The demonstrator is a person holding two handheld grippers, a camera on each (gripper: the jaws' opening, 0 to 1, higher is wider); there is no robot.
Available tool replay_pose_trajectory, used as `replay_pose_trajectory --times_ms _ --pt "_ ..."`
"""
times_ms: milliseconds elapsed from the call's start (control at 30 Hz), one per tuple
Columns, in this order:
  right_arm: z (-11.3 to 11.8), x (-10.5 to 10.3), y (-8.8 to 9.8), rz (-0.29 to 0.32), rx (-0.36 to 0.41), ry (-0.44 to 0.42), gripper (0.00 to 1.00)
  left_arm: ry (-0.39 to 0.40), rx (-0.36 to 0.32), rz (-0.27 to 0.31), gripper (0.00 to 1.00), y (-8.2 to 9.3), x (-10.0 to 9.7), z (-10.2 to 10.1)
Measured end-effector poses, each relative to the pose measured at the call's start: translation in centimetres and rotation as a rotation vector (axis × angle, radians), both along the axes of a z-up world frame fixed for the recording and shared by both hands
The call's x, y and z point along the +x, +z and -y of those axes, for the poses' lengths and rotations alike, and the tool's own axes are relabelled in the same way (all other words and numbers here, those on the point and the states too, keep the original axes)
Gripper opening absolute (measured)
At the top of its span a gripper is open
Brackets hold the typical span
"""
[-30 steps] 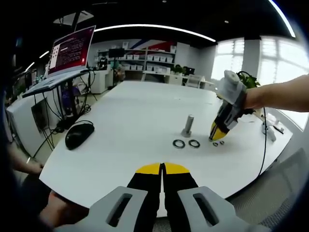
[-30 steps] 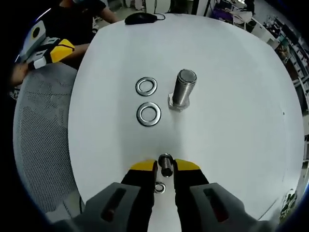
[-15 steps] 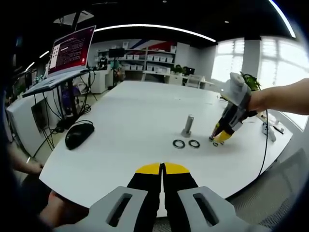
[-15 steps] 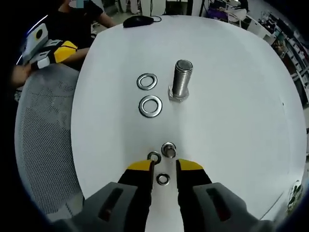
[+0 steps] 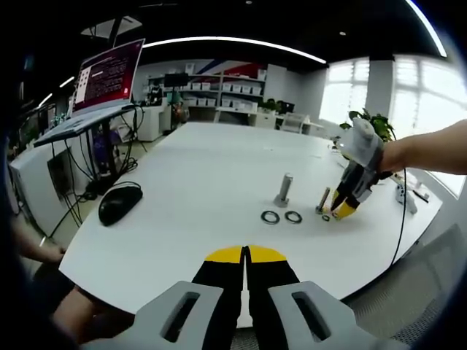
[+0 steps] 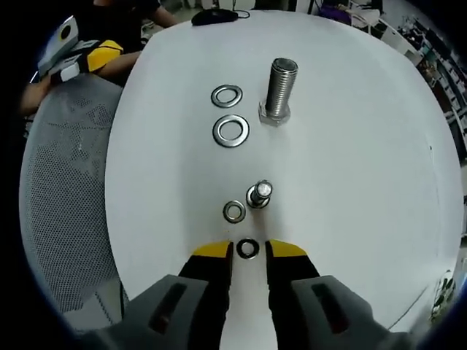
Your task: Place the washer onto the threaded stud by aligning its center hole with the stud, sliding it down to the base, and recovering from edge contact or off-axis alignment until the washer reaches the visible bottom stop.
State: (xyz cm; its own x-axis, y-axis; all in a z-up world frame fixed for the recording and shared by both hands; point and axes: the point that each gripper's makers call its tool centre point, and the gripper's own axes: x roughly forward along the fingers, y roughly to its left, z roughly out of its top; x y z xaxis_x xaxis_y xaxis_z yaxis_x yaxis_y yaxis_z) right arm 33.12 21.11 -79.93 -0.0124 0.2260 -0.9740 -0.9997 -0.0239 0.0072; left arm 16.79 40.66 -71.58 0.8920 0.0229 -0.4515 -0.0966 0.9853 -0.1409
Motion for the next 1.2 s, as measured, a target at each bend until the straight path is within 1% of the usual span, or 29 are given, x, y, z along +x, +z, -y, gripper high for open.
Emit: replay_pose_trajectory --times_ms 33,167,200,300,533,700,800,1000,1067,1200 --pt "0.03 0.08 -0.07 0.016 -0.005 0.017 0.2 0.0 0.0 0.0 0.0 0.01 0.0 0.0" --pt "0.3 -0.03 -0.18 0.015 -0.024 0.047 0.2 0.0 -0.001 0.002 0.0 0.04 0.01 -0.01" --pt "0.53 -0.13 -0.18 0.013 -0.035 0.073 0.2 0.0 -0.002 0.003 0.0 0.05 0.01 -0.01" --pt "0.52 -0.19 -0.06 0.01 -0.031 0.068 0.21 0.0 -0.002 0.005 0.0 0.08 0.0 0.02" --pt "0.46 -0.09 -0.18 0.015 -0.053 0.069 0.2 0.0 -0.002 0.006 0.0 0.09 0.02 0.02" --pt "0.47 -0.2 -0.17 0.029 -0.081 0.091 0.2 -0.001 0.0 0.0 0.0 0.03 -0.02 0.04" --pt "0.48 -0.08 -0.17 0.028 -0.07 0.075 0.18 -0.002 0.0 0.0 0.0 0.02 -0.01 0.06" --pt "0.32 -0.24 -0.22 0.047 -0.054 0.071 0.15 -0.003 0.001 0.004 0.0 0.08 0.0 0.06" --pt "0.37 -0.25 -0.25 0.057 -0.062 0.082 0.15 -0.003 0.001 0.004 0.0 0.08 0.01 0.06" --pt "0.42 -0.2 -0.16 0.06 -0.063 0.071 0.15 -0.003 0.001 0.004 0.0 0.06 0.01 0.06"
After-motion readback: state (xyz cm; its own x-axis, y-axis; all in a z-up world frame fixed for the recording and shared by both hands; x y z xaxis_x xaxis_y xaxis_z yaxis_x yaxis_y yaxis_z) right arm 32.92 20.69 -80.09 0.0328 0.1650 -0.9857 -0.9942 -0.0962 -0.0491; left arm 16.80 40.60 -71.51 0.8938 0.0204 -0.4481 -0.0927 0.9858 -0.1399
